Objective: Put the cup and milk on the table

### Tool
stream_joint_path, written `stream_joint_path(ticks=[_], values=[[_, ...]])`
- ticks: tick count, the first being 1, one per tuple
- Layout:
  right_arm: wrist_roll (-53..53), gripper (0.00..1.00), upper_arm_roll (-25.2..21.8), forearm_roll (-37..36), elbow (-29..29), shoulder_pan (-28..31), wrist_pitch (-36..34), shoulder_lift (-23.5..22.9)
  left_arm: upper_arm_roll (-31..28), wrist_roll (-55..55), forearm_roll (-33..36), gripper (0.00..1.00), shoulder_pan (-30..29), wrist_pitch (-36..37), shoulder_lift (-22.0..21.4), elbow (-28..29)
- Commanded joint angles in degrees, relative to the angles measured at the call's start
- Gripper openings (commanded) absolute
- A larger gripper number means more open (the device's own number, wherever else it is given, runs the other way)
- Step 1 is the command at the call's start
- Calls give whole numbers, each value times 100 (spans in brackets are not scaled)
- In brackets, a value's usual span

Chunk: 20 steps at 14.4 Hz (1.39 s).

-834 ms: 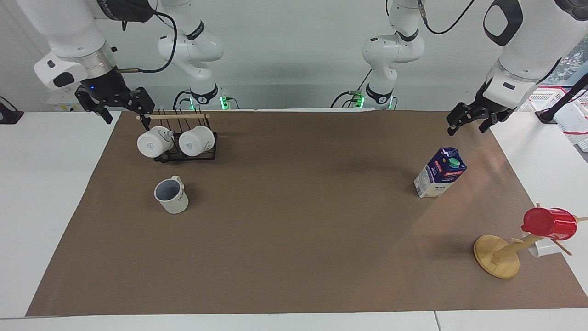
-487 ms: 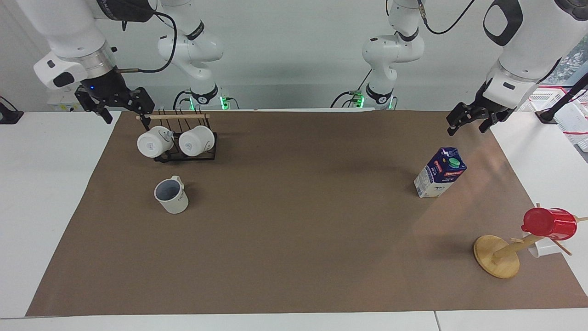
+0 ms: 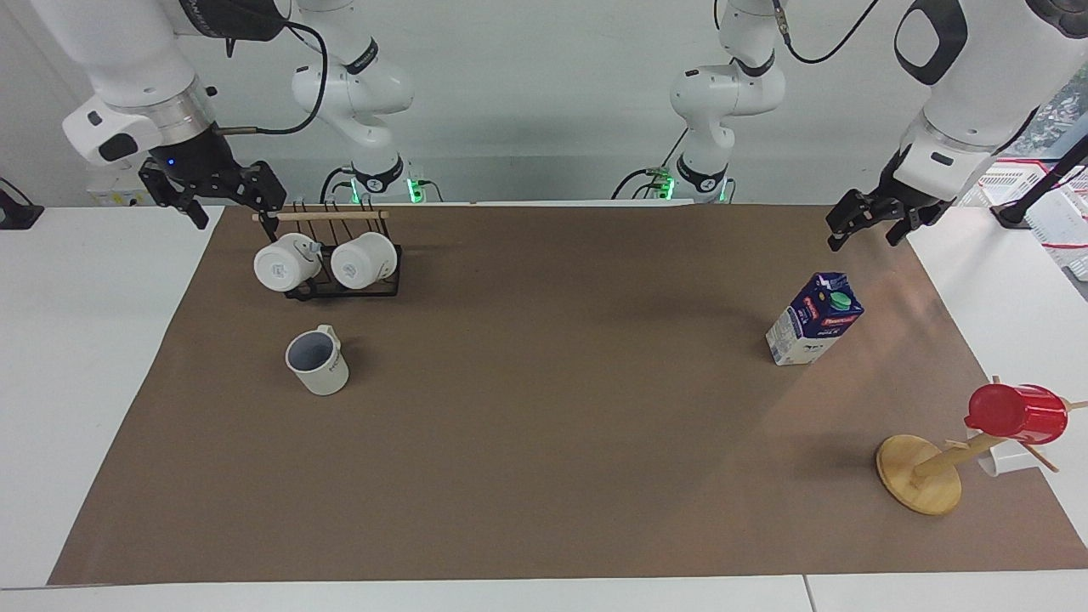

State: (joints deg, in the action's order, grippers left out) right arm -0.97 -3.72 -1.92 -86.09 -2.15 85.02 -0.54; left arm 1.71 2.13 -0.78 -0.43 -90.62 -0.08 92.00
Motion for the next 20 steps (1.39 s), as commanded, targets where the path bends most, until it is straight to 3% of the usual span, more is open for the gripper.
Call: stream_joint_path(ticks=[1,20], values=[[88,100,3,17,40,4,41,-17,-13,-38,-106,100,-36,-131,-167,213],[255,100,11,25,-109,4,120,27,-13,-38,-106,100,-36,-131,-167,213]])
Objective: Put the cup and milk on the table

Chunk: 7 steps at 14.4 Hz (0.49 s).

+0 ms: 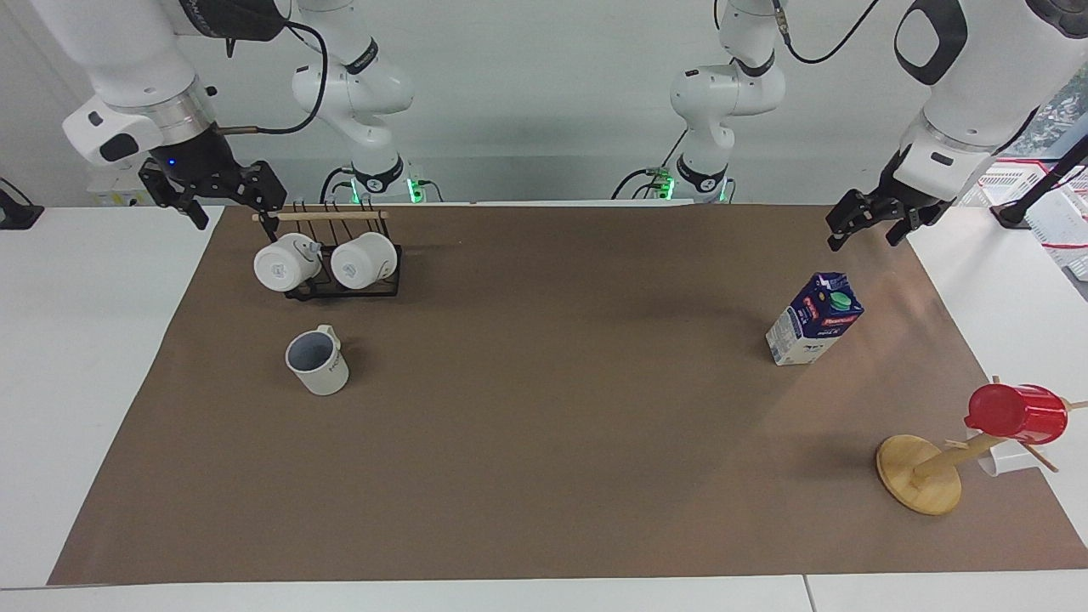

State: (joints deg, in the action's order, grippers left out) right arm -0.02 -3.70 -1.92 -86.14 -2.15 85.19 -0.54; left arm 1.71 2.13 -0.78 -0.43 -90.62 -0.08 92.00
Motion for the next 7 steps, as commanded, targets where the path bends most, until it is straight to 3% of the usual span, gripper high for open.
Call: stream_joint_path(ticks=[1,7], values=[[169,100,19,34,-114,4,50,37,-13,-38,-106,100,-36,-131,-167,213],[291,100,28,69,-78,48,-91,10,-13,-38,-106,100,-36,-131,-167,213]])
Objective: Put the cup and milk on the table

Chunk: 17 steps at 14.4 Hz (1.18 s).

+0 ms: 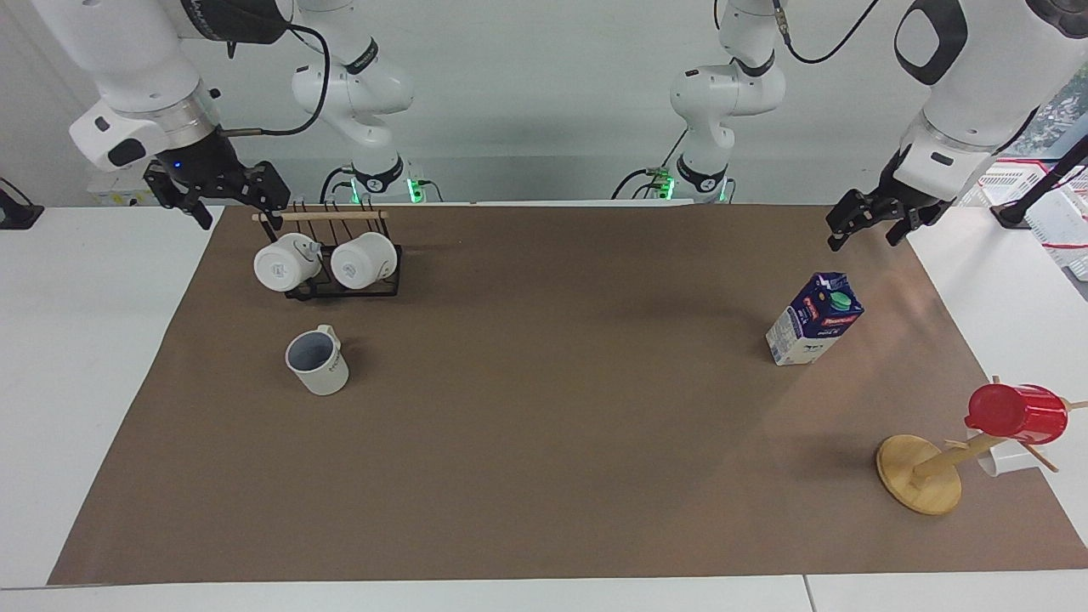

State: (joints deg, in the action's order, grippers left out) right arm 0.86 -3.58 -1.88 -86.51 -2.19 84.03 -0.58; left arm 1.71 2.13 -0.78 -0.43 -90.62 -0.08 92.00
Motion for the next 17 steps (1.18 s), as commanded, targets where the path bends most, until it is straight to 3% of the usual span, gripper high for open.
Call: stream_joint_path(ticks=[1,5,10,17], values=[[291,100,15,108,-77,104,165,-13,-13,-38,-106,100,-36,-131,-167,213],[1713,100,6,529,-558,228,1174,-408,-13,-29,-106,100,-36,-79,-167,204],[3462,100,-3,531,-2438,341,3678,-435,-13,-169,-106,100,-45,-735,-369,756],[4054,100,-3,522,-3100,395,4691,-838,-39,-503,-115,100,-238,-1510,-405,1565]])
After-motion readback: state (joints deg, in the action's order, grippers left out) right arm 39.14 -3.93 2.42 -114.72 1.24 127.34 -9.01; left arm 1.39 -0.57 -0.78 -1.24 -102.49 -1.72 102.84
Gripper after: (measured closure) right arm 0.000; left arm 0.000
